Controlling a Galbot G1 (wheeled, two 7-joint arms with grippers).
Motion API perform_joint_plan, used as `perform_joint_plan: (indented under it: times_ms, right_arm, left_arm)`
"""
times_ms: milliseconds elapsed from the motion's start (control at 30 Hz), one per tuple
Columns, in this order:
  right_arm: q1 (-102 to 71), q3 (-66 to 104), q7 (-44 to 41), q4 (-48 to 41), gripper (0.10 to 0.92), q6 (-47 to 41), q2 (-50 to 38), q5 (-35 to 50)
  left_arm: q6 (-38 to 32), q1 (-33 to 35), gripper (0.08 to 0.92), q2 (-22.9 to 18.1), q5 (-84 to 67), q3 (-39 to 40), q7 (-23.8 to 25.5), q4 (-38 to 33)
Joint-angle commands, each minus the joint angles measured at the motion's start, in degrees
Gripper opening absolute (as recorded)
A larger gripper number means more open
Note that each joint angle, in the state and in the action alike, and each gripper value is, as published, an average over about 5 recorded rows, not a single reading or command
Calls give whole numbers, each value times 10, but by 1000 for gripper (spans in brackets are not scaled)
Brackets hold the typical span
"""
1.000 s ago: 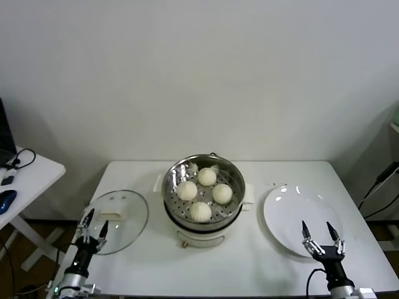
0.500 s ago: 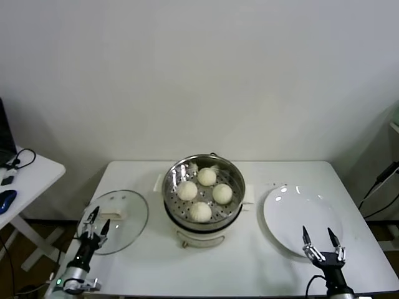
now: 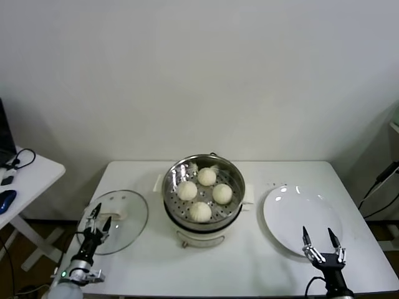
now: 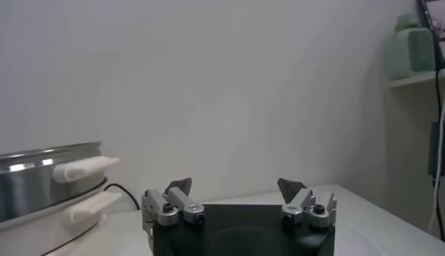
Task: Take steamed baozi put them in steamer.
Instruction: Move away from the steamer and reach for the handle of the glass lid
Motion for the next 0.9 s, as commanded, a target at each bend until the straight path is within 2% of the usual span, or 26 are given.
perform_joint_plan:
  times_ms: [33,633,900]
  right_arm:
    - [-5,0,-3,17,823,0,5,-1]
    - [-15,-1,-2,30,823,2,14,-4]
    - [-16,-1,-2,37,823,0,16,3]
  left_arm:
    - [12,-26,823,1,0,2,17,20]
    - [18,-41,805,-1,3,9,18,32]
    - [14,-46,594,-4,12,10,13,50]
